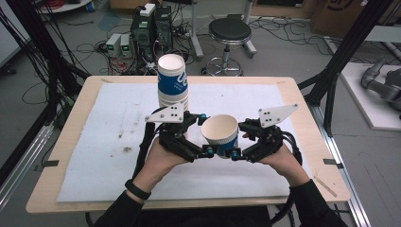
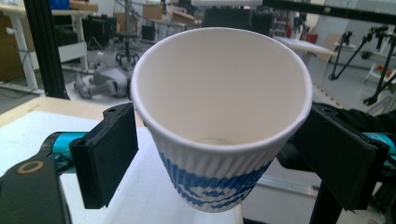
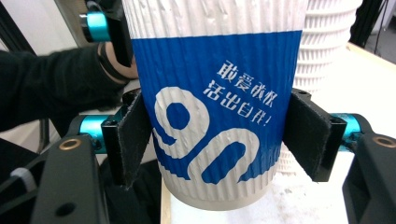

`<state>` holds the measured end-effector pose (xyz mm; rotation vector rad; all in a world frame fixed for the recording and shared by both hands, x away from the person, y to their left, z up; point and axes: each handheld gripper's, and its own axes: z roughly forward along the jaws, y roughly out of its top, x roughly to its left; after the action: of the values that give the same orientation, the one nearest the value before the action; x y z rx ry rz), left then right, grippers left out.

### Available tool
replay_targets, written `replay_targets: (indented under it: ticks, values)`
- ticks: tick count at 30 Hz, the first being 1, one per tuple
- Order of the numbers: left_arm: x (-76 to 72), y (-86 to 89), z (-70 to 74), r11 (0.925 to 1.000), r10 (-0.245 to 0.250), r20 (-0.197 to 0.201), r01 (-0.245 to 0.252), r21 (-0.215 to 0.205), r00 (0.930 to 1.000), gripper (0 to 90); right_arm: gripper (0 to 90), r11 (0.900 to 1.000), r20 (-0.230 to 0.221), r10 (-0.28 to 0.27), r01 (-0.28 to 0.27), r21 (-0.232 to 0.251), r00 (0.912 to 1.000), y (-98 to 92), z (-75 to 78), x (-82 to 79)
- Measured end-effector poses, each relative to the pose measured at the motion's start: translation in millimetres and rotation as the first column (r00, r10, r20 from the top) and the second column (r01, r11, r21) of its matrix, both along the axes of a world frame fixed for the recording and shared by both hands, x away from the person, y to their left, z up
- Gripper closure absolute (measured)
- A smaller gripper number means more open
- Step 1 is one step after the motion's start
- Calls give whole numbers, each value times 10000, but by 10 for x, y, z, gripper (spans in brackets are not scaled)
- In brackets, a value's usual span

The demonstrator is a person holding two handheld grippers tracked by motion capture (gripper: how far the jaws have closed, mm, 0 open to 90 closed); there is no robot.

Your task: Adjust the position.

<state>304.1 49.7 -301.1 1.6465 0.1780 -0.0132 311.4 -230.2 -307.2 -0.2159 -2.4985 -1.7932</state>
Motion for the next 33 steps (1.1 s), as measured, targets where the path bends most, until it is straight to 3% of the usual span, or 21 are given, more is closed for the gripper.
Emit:
replay_targets:
  ticks: [3, 9, 13, 18, 24, 29, 33]
  values:
    - [-3, -6, 4, 9990, -238, -181, 231, -375, 9996, 135, 284, 9999, -14, 25, -25, 119, 10000, 20, -8, -15]
    - [-16, -18, 11, 9990, -252, -107, 248, -380, 9996, 140, 284, 9999, -9, 138, -138, 99, 9999, 98, -40, -27]
    - [-23, -15, 11, 9990, -254, -31, 252, -381, 9997, 207, 284, 9998, -25, 189, -189, 106, 9998, 125, -53, -37]
    - [-26, -10, 15, 9993, -201, 65, 203, -313, 9998, 225, 284, 9997, -26, 217, -216, 146, 9998, 131, -55, -34]
    - [-34, -10, 35, 9999, -164, 197, 163, 30, 9997, 225, 272, 9998, 72, 205, -206, 12, 9998, 126, -56, -34]
    - [-35, 16, 60, 9991, -25, 332, 11, 422, 9994, 226, 210, 9999, -18, -41, 41, 108, 10000, 82, -34, -25]
    - [-33, 13, 70, 9958, 157, 406, -193, 895, 9991, 230, 200, 9999, -29, -92, 93, 87, 10000, 78, -26, -32]
